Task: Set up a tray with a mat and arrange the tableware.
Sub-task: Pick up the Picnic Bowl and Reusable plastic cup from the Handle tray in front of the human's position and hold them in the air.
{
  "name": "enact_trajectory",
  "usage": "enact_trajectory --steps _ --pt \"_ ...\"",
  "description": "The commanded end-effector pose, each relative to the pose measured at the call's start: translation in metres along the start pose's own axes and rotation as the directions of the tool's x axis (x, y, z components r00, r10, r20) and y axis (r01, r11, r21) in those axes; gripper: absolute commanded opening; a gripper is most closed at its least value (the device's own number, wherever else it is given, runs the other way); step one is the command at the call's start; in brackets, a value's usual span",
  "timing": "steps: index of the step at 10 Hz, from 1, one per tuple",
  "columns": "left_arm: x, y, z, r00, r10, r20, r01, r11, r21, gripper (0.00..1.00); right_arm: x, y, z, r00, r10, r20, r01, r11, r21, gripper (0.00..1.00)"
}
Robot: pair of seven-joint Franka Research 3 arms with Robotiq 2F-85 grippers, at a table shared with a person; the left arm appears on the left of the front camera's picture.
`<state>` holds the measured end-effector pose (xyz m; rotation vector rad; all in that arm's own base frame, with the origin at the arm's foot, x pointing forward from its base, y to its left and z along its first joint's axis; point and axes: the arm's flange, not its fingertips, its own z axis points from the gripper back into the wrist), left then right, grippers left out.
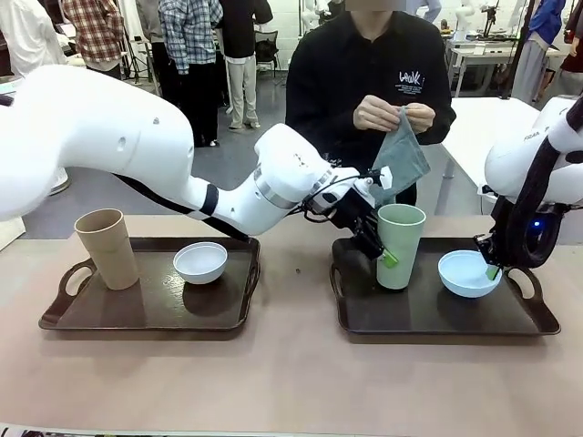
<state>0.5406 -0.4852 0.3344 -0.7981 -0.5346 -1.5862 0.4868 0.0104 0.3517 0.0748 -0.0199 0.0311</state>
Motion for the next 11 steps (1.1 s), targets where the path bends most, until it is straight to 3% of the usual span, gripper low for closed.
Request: enact_trajectory --steps 1,2,4,6,7,8,11 --pt "0.023 -0.051 0.052 0.998 -0.053 0.045 0.051 0.998 0.033 0.00 -0.027 0.004 0.044 0.998 0.067 0.018 -0.068 0.996 0.060 0.02" --pt "0.042 -0.076 0.081 0.996 -0.070 0.052 0.067 0.996 0.058 0.00 -0.047 0.005 0.085 0.992 0.114 0.053 -0.119 0.987 0.112 0.02" --pt "0.082 -0.126 0.128 0.993 -0.120 0.015 0.117 0.985 0.130 0.00 -0.089 0.003 0.163 0.975 0.147 0.165 -0.166 0.980 0.107 0.02" --pt "0.107 -0.156 0.154 0.990 -0.139 -0.013 0.139 0.973 0.186 0.00 -0.119 0.005 0.206 0.966 0.139 0.218 -0.160 0.983 0.085 0.02" --pt "0.112 -0.166 0.161 0.989 -0.149 -0.018 0.149 0.966 0.211 0.00 -0.128 0.007 0.216 0.963 0.137 0.233 -0.155 0.986 0.062 0.02" --pt "0.124 -0.137 0.147 0.991 -0.134 0.009 0.131 0.976 0.173 0.00 -0.113 0.006 0.209 0.969 0.138 0.207 -0.160 0.983 0.092 0.02" --pt "0.124 -0.137 0.147 0.991 -0.134 0.009 0.131 0.976 0.173 0.00 -0.113 0.006 0.209 0.969 0.138 0.207 -0.160 0.983 0.092 0.02"
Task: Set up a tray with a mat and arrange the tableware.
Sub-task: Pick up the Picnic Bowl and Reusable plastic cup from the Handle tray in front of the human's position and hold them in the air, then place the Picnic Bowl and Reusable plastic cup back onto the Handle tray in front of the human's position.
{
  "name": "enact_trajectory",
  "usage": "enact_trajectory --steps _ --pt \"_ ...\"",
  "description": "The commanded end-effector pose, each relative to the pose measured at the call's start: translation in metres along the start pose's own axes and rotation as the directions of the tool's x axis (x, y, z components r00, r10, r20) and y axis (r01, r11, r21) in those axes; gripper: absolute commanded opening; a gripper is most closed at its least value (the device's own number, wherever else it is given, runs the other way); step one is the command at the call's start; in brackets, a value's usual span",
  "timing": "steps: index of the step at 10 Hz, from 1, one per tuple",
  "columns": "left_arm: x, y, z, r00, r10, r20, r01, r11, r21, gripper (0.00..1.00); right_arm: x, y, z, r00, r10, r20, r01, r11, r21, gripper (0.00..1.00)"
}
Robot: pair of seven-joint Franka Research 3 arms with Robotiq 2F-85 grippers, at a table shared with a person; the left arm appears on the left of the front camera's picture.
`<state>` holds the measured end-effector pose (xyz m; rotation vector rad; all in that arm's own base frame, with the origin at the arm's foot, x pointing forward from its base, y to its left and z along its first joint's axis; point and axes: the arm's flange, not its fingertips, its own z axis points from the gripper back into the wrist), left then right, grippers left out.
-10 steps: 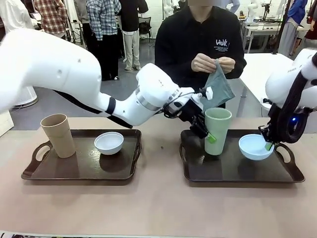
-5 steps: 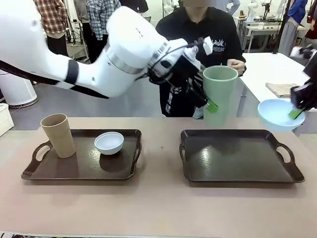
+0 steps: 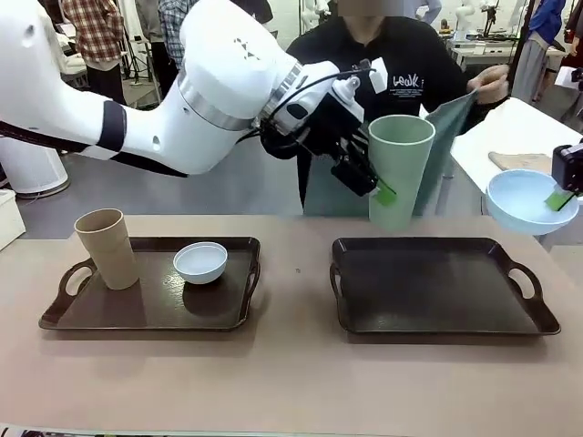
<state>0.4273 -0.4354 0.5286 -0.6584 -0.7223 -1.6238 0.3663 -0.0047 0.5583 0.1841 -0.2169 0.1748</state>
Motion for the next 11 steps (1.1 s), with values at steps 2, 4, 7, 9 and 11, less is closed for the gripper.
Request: enact_trajectory --steps 2,4,7,9,11 --pt "0.0068 0.0028 0.0048 1.000 -0.013 0.012 0.013 1.000 0.008 0.00 0.0036 0.0010 -0.0012 1.000 0.001 0.008 -0.001 1.000 0.000 0.02" --pt "0.0068 0.0028 0.0048 1.000 -0.013 0.012 0.013 1.000 0.008 0.00 0.0036 0.0010 -0.0012 1.000 0.001 0.008 -0.001 1.000 0.000 0.02" --pt "0.0068 0.0028 0.0048 1.000 -0.013 0.012 0.013 1.000 0.008 0.00 0.0036 0.0010 -0.0012 1.000 0.001 0.008 -0.001 1.000 0.000 0.02" --pt "0.0068 0.0028 0.0048 1.000 -0.013 0.012 0.013 1.000 0.008 0.00 0.0036 0.0010 -0.0012 1.000 0.001 0.008 -0.001 1.000 0.000 0.02" --pt "0.0068 0.0028 0.0048 1.000 -0.013 0.012 0.013 1.000 0.008 0.00 0.0036 0.0010 -0.0012 1.000 0.001 0.008 -0.001 1.000 0.000 0.02"
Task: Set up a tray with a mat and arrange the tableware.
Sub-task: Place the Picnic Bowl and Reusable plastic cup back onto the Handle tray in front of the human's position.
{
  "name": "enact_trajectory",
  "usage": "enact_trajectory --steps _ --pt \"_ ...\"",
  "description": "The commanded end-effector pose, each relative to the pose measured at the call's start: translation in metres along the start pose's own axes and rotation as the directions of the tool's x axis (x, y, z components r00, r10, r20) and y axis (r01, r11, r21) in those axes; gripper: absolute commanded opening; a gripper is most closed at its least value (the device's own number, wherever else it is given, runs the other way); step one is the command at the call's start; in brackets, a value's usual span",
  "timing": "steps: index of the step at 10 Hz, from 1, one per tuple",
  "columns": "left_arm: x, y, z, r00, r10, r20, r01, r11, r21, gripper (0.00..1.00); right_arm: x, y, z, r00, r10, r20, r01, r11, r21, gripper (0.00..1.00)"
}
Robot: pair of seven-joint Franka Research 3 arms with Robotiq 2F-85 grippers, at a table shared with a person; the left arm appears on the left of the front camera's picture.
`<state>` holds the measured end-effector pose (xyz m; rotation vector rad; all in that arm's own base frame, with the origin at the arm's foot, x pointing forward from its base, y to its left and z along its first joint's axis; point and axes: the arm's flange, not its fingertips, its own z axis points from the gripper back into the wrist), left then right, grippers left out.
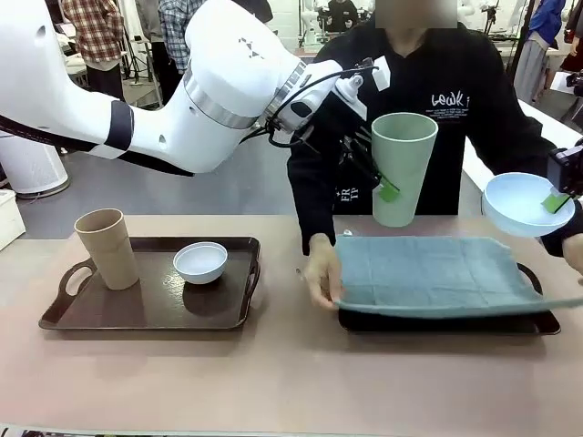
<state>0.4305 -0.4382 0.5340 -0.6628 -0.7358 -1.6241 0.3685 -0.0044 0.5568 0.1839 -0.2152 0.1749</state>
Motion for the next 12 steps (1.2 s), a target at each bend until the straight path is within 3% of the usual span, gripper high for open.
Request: enact_trajectory --steps 1,12 --pt "0.0014 -0.0012 0.0034 1.000 -0.008 0.001 0.008 1.000 0.003 0.00 0.0017 0.0014 0.0007 1.000 0.002 0.010 -0.002 1.000 0.000 0.02" --pt "0.0014 -0.0012 0.0034 1.000 -0.008 0.001 0.008 1.000 0.003 0.00 0.0017 0.0014 0.0007 1.000 0.002 0.010 -0.002 1.000 0.000 0.02"
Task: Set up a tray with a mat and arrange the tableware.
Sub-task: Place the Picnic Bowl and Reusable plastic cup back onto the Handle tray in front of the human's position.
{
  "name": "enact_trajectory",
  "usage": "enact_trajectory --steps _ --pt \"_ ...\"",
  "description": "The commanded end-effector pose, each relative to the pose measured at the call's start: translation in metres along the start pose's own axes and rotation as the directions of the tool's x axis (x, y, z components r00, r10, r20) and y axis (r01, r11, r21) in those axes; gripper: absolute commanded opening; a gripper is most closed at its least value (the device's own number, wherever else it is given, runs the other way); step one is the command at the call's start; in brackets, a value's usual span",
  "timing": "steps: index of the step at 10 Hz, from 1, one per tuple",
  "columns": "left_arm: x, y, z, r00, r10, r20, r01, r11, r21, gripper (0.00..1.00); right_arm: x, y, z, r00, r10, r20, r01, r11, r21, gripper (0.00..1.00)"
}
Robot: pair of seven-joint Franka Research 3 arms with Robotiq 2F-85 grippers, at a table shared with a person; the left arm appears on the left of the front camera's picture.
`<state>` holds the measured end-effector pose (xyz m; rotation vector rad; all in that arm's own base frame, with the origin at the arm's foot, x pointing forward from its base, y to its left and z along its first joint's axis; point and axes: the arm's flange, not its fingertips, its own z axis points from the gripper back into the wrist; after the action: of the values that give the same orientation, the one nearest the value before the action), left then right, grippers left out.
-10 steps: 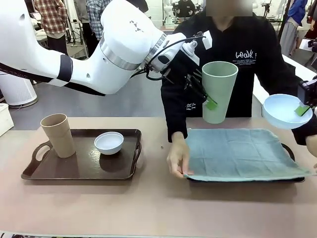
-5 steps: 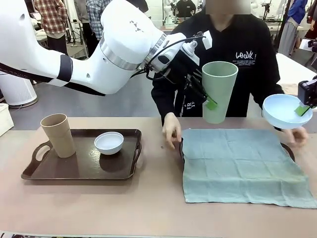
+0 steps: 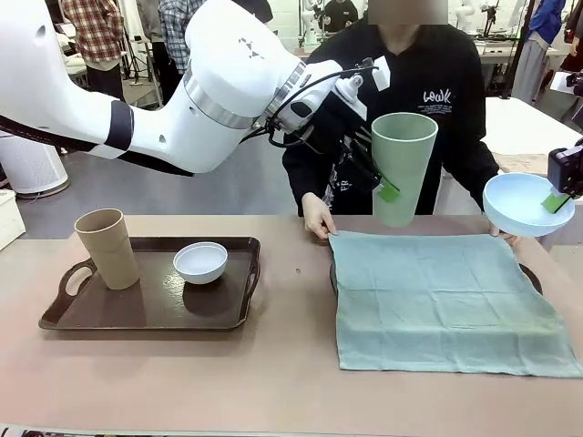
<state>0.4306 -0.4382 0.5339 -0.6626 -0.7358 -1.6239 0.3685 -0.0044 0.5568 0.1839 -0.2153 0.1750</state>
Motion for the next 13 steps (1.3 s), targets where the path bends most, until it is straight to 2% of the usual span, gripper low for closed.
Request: enact_trajectory --steps 1,7,8,9,13 --pt "0.002 -0.001 0.003 1.000 -0.008 0.001 0.008 1.000 0.003 0.00 0.002 0.001 0.001 1.000 0.001 0.010 -0.001 1.000 0.000 0.02" --pt "0.002 -0.001 0.003 1.000 -0.008 0.001 0.008 1.000 0.003 0.00 0.002 0.001 0.001 1.000 0.001 0.010 -0.001 1.000 0.000 0.02" --pt "0.000 0.000 0.000 1.000 0.000 0.000 0.000 1.000 0.000 0.83 0.000 0.000 0.000 1.000 0.000 0.000 0.000 1.000 0.000 0.05" --pt "-0.029 0.013 -0.012 0.999 0.012 0.042 -0.011 1.000 -0.028 0.83 0.011 -0.009 -0.025 0.997 -0.021 -0.069 0.021 1.000 0.004 0.05" --pt "-0.104 0.029 -0.073 0.998 0.048 0.036 -0.044 0.995 -0.094 0.83 0.040 -0.003 -0.115 0.990 0.043 -0.132 -0.043 0.999 0.004 0.05"
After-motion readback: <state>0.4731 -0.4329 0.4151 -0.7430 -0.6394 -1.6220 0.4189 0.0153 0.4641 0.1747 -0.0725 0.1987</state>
